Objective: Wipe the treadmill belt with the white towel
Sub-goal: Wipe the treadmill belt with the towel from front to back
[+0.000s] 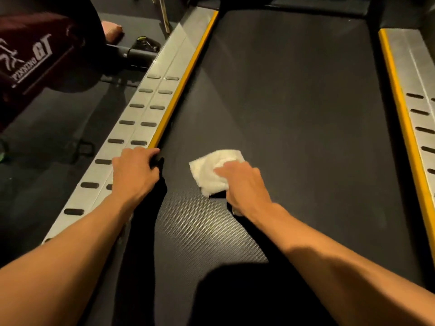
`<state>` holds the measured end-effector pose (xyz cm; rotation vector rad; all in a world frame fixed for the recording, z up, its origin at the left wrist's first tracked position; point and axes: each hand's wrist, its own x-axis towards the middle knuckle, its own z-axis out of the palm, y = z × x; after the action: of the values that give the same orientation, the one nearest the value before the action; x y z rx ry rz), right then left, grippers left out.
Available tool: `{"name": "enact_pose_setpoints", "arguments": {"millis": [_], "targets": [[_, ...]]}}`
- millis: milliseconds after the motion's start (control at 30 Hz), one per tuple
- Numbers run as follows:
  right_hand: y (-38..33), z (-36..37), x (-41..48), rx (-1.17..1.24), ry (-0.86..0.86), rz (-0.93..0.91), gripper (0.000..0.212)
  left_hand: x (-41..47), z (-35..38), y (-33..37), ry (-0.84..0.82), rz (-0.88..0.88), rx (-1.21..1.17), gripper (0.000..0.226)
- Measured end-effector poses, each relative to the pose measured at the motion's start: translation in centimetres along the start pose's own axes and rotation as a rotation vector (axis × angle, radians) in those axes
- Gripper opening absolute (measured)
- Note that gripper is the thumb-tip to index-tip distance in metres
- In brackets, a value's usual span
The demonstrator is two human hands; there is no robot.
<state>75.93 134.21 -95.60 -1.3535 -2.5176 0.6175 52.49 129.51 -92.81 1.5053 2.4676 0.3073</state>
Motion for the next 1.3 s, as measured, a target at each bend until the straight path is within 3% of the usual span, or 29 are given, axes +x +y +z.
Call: {"name": "enact_pose_setpoints", "arguments": {"millis": [67,167,300,400,433,500,600,700,767,833,967,1033,1100,1200,1300], "targets": [[-1.6,1.3,-2.4,0.041,-0.074,-0.18,0.059,0.0,0.1,-0.6,-0.034,-0.017,0.199,0.049],[-3.3,1.9,-3.2,0.029,-0.232,-0.383,0.069,-0.3,-0.1,-2.0,-0.145,-0.011,0.242,0.053],[-2.7,0.8,2.5,-0.022,-0.03,-0.21,0.061,-0.9,-1.6,-2.6,-0.178,0.042,0.054,0.041],[-3.0,1.8,2.5,0.074,-0.037,-0.071,0.048,-1.2,-2.4,-2.7,-0.182,0.076,0.061,0.039],[-3.4,2.4,1.2,0.093,-0.078,-0.09,0.044,-1.2,-2.4,-3.1,-0.197,0.096,0.154,0.045],[-4.7,3.4,-1.8,0.029,-0.214,-0.313,0.046,-1.2,-2.2,-3.7,-0.239,0.122,0.342,0.061],[-5.4,3.3,-3.3,0.047,-0.357,-0.54,0.048,-1.2,-1.6,-4.7,-0.283,0.144,0.301,0.075],[-4.6,2.7,-0.1,0.104,-0.193,-0.43,0.039,-1.0,-1.8,-4.8,-0.325,0.145,0.21,0.07],[-5.1,2.3,2.0,0.015,-0.1,-0.327,0.041,-0.7,-2.3,-4.6,-0.344,0.154,0.206,0.065],[-6.3,2.7,1.8,-0.013,-0.133,-0.283,0.036,-0.5,-2.6,-4.6,-0.377,0.149,0.203,0.065],[-8.7,3.6,-3.7,-0.012,-0.305,-0.568,0.034,-0.9,-2.7,-4.8,-0.406,0.087,0.11,0.082],[-8.2,3.5,-3.7,-0.056,-0.197,-0.733,0.045,-1.2,-2.7,-4.6,-0.403,0.062,0.092,0.084],[-7.7,3.1,-1.1,-0.148,-0.129,-0.682,0.043,-1.1,-2.7,-4.1,-0.416,0.064,0.112,0.082],[-8.2,3.0,1.2,-0.268,-0.178,-0.492,0.029,-0.7,-2.7,-4.1,-0.424,0.063,0.141,0.08],[-8.8,4.8,-1.6,-0.332,-0.199,-0.662,0.031,-0.5,-2.4,-4.7,-0.436,0.028,0.112,0.087]]}}
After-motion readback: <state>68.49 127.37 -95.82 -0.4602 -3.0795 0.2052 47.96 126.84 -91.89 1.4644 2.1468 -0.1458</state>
